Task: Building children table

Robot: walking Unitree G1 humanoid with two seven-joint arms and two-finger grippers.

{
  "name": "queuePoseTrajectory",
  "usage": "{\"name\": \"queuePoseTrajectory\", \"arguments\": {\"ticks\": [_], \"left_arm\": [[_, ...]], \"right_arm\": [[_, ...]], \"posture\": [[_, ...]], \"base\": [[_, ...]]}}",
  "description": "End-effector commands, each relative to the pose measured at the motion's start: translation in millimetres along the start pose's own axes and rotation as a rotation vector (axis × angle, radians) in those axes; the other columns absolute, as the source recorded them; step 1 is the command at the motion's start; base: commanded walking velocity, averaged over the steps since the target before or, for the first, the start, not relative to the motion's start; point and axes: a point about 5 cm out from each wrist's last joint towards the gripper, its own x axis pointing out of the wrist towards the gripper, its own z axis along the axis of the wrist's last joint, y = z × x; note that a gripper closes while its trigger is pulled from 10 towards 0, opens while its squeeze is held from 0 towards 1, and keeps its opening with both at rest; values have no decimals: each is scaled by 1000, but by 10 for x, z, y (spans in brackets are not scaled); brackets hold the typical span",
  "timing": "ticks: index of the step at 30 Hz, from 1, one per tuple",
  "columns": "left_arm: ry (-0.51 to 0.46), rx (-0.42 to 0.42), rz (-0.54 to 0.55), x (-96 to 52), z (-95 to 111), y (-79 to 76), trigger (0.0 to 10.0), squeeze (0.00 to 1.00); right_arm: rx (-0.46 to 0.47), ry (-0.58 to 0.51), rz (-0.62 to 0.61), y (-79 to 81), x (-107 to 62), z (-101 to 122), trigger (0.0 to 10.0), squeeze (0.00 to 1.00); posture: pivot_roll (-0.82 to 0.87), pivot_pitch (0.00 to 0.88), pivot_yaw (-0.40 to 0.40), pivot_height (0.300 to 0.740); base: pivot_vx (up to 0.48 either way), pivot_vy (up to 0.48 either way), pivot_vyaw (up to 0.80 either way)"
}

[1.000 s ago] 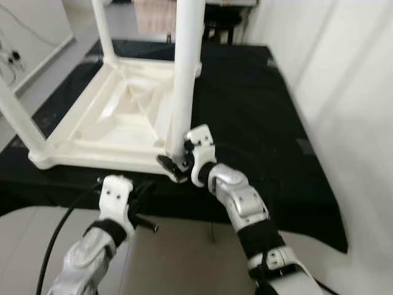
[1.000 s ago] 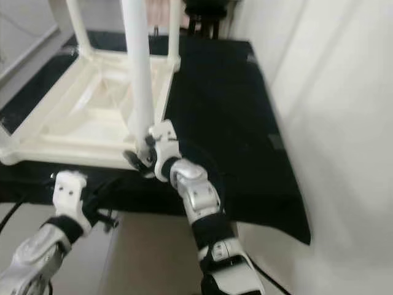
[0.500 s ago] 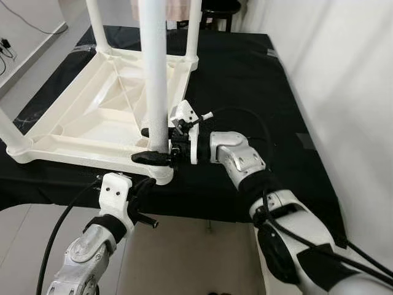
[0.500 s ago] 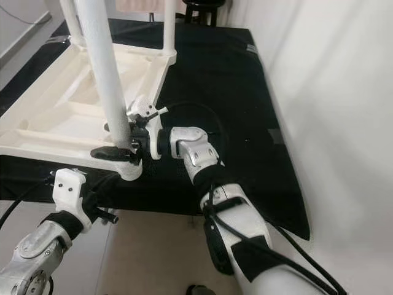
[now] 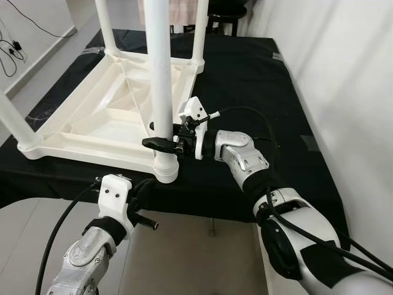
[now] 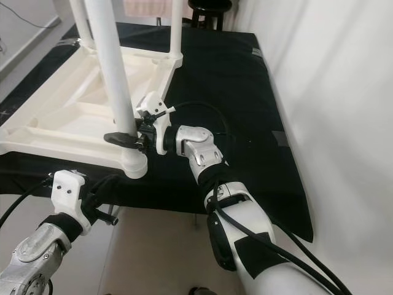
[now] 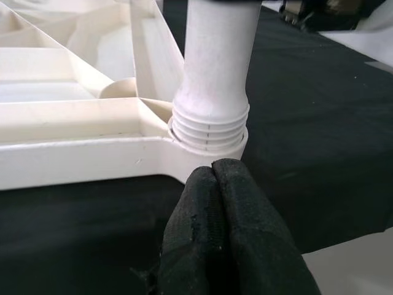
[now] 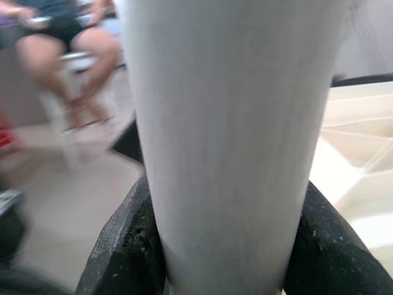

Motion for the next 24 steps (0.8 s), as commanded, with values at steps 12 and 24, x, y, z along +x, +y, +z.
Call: {"name": "queuePoseTrajectory", "arguments": {"ticks": [12,24], "left_arm": [[25,23,-7,65,-75,56,10000,0],[-7,91,88,62,-83,153,10000,0]], "right_arm": [[77,176,-906,32,-496,-544,0,0],[149,138,-696,71,-439,-408,10000,1000]], "posture": [[79,89,-74,740],[86,26,-79,740]], "base": [[0,0,0],[0,0,0]]}}
